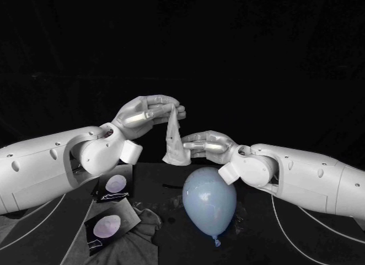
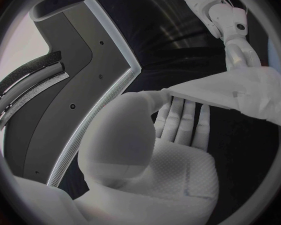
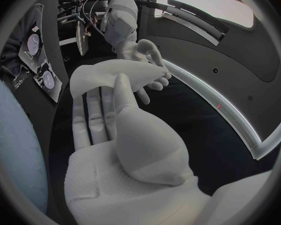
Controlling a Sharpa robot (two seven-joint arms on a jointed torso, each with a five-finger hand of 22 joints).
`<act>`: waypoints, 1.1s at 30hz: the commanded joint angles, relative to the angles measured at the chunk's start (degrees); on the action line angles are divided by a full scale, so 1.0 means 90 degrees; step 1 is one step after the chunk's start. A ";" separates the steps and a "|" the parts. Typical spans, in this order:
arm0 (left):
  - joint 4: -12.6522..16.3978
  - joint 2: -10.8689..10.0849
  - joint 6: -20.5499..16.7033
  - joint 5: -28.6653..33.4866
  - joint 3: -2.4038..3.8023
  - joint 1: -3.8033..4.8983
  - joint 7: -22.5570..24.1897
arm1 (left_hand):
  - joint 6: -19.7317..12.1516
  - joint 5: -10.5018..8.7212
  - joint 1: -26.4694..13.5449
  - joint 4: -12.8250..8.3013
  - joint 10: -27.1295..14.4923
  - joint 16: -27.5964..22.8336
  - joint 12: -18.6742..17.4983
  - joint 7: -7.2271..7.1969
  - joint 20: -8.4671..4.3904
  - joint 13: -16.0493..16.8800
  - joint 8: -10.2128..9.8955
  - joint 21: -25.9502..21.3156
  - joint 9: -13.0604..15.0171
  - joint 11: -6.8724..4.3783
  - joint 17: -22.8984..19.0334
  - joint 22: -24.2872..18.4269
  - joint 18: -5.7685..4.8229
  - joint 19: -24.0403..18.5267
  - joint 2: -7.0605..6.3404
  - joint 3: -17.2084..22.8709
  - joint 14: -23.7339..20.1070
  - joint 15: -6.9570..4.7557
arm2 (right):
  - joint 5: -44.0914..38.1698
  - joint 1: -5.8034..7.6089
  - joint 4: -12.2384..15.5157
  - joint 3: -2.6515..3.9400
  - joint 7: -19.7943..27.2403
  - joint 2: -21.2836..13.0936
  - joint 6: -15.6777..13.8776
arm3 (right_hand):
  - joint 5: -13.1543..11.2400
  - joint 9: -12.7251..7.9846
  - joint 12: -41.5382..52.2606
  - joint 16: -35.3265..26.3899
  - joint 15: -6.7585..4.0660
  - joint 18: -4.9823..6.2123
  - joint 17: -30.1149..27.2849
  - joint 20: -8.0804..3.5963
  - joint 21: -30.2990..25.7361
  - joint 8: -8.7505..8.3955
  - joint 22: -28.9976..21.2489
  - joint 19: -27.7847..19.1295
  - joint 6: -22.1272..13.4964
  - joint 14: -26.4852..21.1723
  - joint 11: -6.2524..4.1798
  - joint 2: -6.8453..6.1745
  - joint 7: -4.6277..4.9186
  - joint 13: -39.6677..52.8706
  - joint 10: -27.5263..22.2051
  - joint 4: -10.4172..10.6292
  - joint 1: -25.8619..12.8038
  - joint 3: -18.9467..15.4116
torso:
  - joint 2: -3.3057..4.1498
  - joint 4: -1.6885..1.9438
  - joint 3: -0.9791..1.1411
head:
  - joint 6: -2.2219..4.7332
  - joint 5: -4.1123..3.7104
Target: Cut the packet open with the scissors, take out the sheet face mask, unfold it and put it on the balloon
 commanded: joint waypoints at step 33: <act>-0.0408 0.0005 -0.0764 0.0016 -0.0031 -0.0240 0.0028 | 0.0052 0.0023 0.0195 -0.0337 -0.0634 -0.0384 -0.0008 0.0311 0.0006 -0.0016 -0.0182 -0.0157 0.0493 0.0149 -0.0242 -0.0010 -0.0270 -0.0304 -0.0253 0.0404 -0.0536 0.0205 | -0.0935 0.0030 0.0594 0.0046 0.0532 -0.0359 -0.2610 | -0.0002 -0.0253 0.0344 0.0249 -0.0220 0.0101 0.0273 -0.0199 0.0849 -0.0135 0.0656 0.0346 0.0383 0.0274 0.0016 0.0270 0.0039 0.0469 0.0026 -0.1302 0.0177 0.1081 | -0.0002 0.0005 -0.0006 | -0.0021 -0.0047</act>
